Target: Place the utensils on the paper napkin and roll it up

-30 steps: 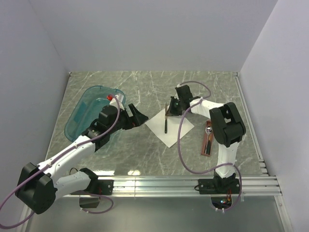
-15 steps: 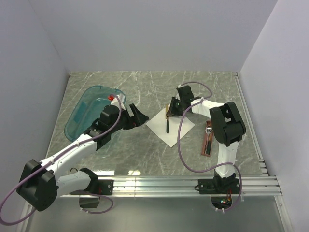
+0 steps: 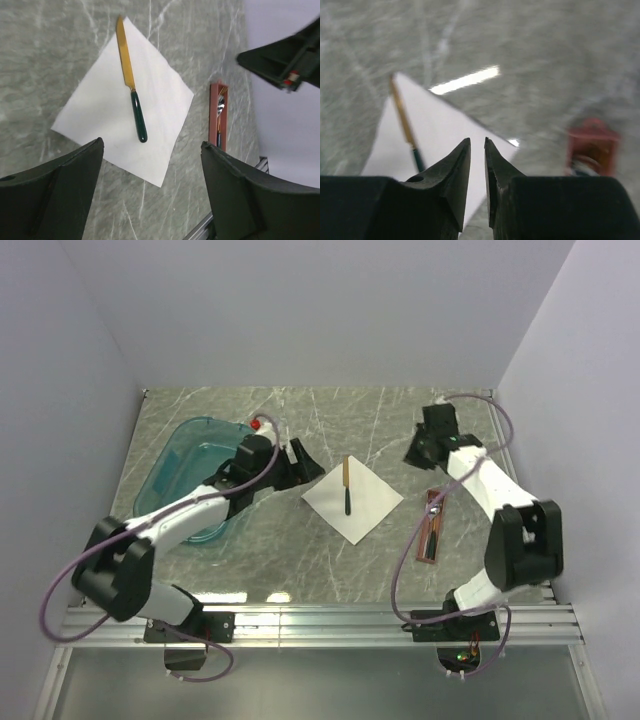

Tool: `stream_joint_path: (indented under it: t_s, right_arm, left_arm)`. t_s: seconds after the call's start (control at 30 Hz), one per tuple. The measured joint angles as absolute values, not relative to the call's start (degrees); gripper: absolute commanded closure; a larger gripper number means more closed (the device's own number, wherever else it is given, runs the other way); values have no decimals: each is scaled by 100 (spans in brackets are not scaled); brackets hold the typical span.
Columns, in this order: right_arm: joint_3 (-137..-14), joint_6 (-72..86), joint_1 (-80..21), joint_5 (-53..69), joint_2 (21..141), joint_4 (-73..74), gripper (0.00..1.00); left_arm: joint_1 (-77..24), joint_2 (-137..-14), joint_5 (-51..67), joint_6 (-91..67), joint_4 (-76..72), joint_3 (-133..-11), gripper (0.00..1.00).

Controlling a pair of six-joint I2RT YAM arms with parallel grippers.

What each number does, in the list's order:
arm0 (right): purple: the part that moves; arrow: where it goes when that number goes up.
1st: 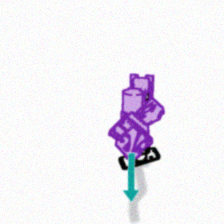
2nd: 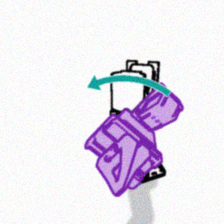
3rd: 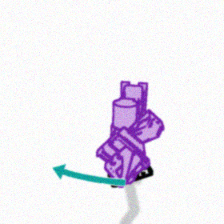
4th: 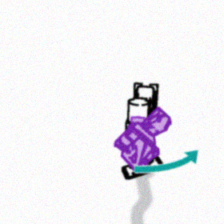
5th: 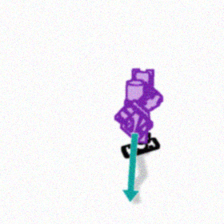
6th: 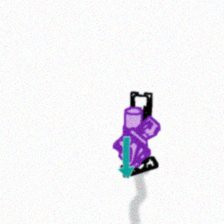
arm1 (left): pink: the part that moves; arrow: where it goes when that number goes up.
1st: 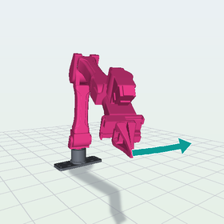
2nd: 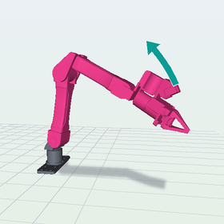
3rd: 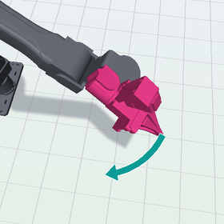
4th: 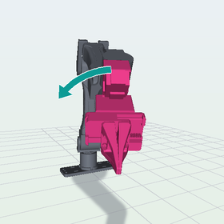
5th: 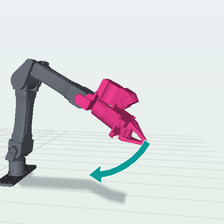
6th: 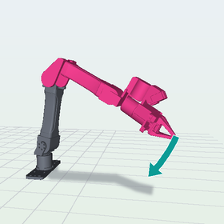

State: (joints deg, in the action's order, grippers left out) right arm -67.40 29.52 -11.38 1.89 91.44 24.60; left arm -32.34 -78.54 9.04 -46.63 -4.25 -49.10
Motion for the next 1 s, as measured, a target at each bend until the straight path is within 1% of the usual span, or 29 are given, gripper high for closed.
stream_joint_path:
  t_s: [0.03,0.1,0.2,0.33,0.73,1.0]
  right_arm:
    - [-6578,2954,-1002,-47,8910,2556,75]
    - [-6237,2965,-814,-392,8619,2742,76]
    - [-5800,2978,-611,-696,8527,3015,77]
    - [-5483,2976,-397,-801,8541,3245,78]
    - [-5225,2976,-322,-819,8761,3301,78]
    - [-4910,2978,-322,-814,8764,3365,79]
  left_arm:
    - [-3262,-8134,1011,-4665,-489,-5000,19]
    - [-3321,-8549,1168,-4663,-580,-5142,21]
    - [-3413,-9183,1411,-4672,-705,-5315,24]
    - [-3450,-9682,1584,-4689,-843,-5325,23]
    - [-3424,-10304,1468,-4718,-921,-5557,22]
    - [-3321,-10381,1334,-4665,-884,-5564,22]
